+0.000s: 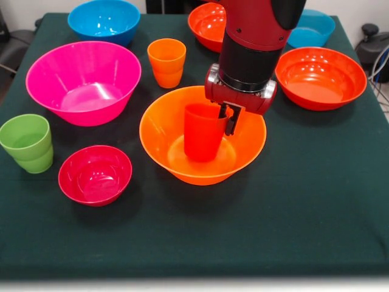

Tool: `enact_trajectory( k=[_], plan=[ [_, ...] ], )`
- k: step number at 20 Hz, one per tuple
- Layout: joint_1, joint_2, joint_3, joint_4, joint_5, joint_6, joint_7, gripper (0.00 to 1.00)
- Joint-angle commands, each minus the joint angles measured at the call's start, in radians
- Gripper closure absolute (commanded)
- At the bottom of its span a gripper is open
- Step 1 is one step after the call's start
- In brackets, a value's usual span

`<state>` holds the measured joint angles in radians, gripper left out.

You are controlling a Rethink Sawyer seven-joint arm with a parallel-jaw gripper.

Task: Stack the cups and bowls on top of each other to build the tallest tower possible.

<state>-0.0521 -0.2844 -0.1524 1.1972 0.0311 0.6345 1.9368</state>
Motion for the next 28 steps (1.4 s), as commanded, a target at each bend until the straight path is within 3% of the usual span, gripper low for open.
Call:
enact_trajectory(
  k=[1,28],
  plan=[
    [-0.006,0.008,0.124,0.006,-0.071,-0.048,-0.059,1.0],
    [-0.007,0.011,0.132,0.006,-0.053,-0.02,-0.048,1.0]
  ],
)
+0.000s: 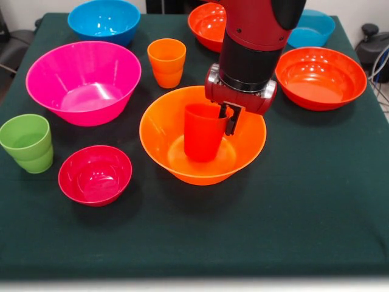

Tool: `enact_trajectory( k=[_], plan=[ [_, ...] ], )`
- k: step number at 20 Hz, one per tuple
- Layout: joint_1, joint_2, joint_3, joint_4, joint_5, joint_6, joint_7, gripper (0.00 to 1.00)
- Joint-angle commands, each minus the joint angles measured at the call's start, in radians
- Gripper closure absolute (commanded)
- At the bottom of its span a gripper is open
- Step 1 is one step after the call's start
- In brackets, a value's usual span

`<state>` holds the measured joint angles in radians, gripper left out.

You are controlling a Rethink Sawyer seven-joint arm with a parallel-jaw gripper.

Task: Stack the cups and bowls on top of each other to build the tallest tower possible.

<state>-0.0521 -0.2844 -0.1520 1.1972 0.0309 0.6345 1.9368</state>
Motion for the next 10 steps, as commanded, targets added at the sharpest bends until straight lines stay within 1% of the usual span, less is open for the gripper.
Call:
enact_trajectory(
  k=[1,2,3,10],
  plan=[
    [-0.006,0.012,0.132,0.005,-0.052,-0.017,-0.047,1.0],
    [-0.005,0.012,0.131,0.005,-0.051,-0.014,-0.046,1.0],
    [-0.005,0.013,0.131,0.004,-0.05,-0.011,-0.045,0.0],
    [-0.002,0.014,0.13,0.002,-0.052,-0.01,-0.044,0.0]
  ],
)
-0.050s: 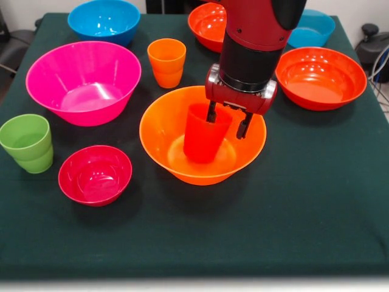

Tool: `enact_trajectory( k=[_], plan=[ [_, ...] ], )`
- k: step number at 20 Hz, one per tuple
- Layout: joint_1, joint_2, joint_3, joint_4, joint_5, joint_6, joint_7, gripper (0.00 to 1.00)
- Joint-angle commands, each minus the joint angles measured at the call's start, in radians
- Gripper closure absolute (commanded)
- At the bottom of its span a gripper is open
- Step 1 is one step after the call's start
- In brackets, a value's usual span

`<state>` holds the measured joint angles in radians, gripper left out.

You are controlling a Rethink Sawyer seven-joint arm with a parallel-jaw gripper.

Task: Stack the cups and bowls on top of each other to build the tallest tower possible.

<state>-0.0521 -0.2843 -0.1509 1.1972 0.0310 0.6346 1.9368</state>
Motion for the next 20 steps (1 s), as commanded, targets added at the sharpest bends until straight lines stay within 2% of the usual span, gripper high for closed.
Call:
enact_trajectory(
  k=[1,14,20],
  plan=[
    [-0.001,0.014,0.128,0.001,-0.052,-0.012,-0.043,0.0],
    [0.001,0.018,0.125,-0.015,-0.055,-0.006,-0.047,0.0],
    [-0.008,-0.035,0.128,0.006,-0.055,0.039,-0.08,0.0]
  ],
)
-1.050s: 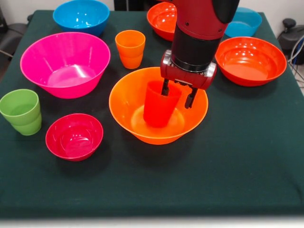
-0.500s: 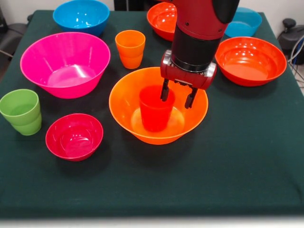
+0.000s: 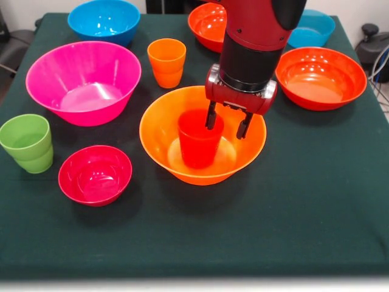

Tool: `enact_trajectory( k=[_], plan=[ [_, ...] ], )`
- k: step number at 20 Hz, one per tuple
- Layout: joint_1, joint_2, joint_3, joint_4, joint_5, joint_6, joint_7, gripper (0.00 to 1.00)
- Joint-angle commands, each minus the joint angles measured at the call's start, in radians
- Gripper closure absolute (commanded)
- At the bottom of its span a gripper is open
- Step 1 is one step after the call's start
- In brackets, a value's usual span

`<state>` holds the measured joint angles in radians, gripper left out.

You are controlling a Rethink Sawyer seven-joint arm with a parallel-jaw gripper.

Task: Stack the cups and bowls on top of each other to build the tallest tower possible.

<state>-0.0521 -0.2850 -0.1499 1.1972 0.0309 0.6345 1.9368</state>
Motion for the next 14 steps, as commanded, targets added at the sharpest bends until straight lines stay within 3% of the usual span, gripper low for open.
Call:
enact_trajectory(
  k=[1,14],
  plan=[
    [-0.01,-0.04,0.129,0.009,-0.058,0.039,-0.088,0.0],
    [-0.026,-0.078,0.139,0.021,-0.067,0.066,-0.112,0.0]
  ],
)
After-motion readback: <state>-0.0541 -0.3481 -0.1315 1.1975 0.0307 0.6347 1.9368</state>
